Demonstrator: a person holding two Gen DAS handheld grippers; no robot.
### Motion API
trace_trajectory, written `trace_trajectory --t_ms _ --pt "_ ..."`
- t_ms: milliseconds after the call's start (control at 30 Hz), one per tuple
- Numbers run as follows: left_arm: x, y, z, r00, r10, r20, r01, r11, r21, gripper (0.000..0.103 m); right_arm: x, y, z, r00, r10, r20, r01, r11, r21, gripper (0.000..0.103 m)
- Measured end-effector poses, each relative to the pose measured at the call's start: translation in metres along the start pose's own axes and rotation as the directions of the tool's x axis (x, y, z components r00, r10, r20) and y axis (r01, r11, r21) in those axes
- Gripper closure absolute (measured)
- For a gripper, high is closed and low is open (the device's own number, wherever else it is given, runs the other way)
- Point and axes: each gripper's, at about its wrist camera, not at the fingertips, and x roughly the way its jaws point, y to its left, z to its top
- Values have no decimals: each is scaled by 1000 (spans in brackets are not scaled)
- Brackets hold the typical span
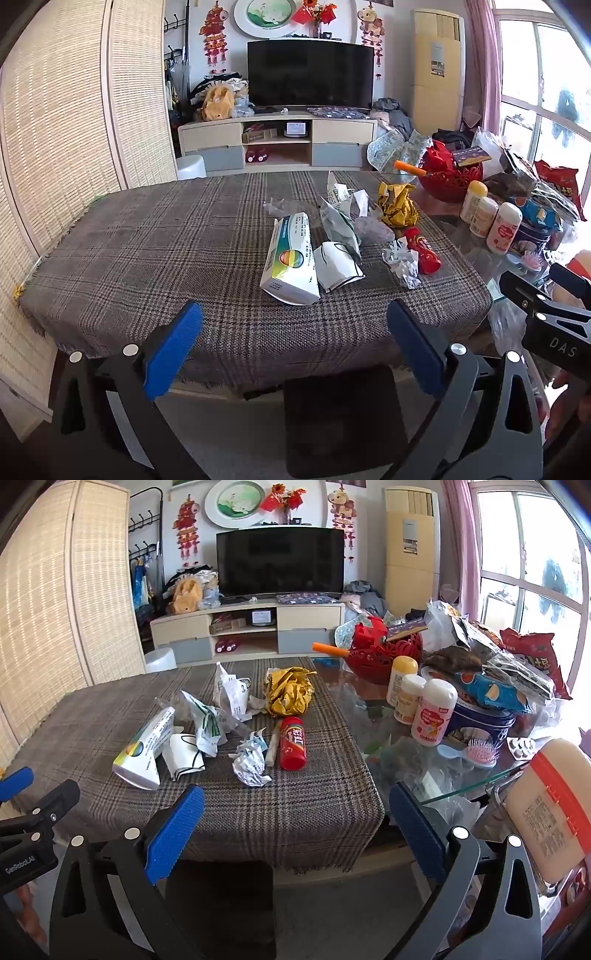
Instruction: Collect trash
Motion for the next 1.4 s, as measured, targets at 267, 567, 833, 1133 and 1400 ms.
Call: trace_trajectory --t_ms 267,567,833,1133,1400 --pt "1 1 0 1000 5 -4 -5 1000 -4 8 -1 5 1 1000 0 -8 0 1000 0 3" --pt "0 2 2 1000 5 -1 -5 1000 -15 8 0 7 1 1000 1 -12 -1 1000 1 3" --pt "1 4 2 1000 12 -2 -12 1000 -17 8 1 8 1 1000 2 -13 -2 1000 2 3" --pt "1 5 1 1000 15 -2 -15 1000 -16 8 2 11 0 1000 4 -16 -3 1000 7 3" --pt "1 11 -1 1000 10 -15 -10 1000 -20 8 4 11 -1 1000 8 -30 -8 1000 -3 3"
